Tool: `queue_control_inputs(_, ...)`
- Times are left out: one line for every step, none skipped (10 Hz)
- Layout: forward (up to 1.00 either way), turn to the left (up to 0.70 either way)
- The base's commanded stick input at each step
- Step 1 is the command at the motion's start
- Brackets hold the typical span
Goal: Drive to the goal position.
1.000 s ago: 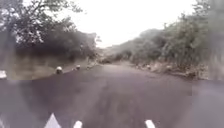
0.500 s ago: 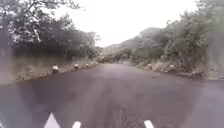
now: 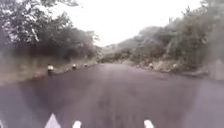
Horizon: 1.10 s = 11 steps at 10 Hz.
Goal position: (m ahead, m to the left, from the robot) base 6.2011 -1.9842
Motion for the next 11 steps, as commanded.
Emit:
queue_control_inputs(1.0,0.0)
queue_control_inputs(1.0,0.0)
queue_control_inputs(1.0,0.0)
queue_control_inputs(1.0,0.0)
queue_control_inputs(1.0,0.0)
queue_control_inputs(1.0,0.0)
queue_control_inputs(1.0,-0.02)
queue_control_inputs(1.0,-0.04)
queue_control_inputs(1.0,-0.07)
queue_control_inputs(1.0,-0.09)
queue_control_inputs(1.0,-0.12)
